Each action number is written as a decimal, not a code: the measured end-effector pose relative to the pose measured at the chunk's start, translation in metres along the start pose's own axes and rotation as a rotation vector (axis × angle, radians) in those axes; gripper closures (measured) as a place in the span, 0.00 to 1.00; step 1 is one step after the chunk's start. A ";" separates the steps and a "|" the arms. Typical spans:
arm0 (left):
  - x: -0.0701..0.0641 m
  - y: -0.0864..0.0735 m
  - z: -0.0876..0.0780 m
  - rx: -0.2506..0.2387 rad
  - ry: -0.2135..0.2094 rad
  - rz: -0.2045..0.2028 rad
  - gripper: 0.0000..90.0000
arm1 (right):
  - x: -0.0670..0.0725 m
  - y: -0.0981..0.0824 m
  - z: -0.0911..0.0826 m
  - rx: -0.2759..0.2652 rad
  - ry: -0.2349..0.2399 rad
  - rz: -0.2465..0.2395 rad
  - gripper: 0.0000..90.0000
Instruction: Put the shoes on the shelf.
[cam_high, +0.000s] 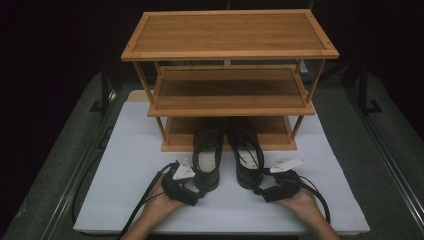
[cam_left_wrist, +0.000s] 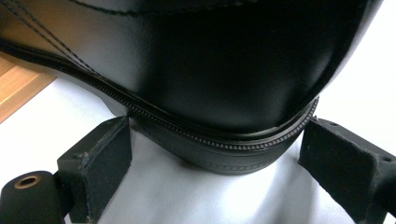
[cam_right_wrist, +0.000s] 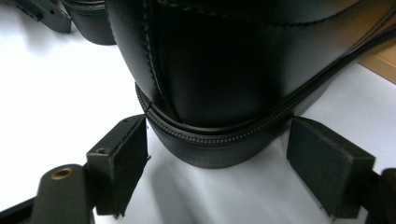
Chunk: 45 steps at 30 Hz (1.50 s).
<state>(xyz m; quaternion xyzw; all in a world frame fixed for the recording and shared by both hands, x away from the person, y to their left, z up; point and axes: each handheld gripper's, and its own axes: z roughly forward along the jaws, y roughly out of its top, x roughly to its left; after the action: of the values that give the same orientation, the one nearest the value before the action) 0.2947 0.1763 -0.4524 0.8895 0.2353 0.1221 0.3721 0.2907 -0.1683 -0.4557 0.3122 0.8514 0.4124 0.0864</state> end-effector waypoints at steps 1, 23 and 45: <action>0.000 0.000 0.000 0.002 0.000 -0.001 0.10 | 0.000 0.000 0.000 -0.001 0.000 0.001 0.22; 0.023 0.024 0.019 -0.012 0.015 -0.025 0.12 | -0.010 0.026 0.015 -0.062 -0.007 0.009 0.30; 0.026 0.027 0.024 -0.014 0.019 -0.026 0.12 | 0.006 0.035 0.035 -0.026 -0.113 -0.006 0.14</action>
<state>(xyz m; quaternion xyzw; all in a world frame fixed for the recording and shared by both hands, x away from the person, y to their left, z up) 0.3351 0.1590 -0.4486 0.8826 0.2496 0.1271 0.3776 0.3164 -0.1257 -0.4516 0.3314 0.8406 0.4051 0.1395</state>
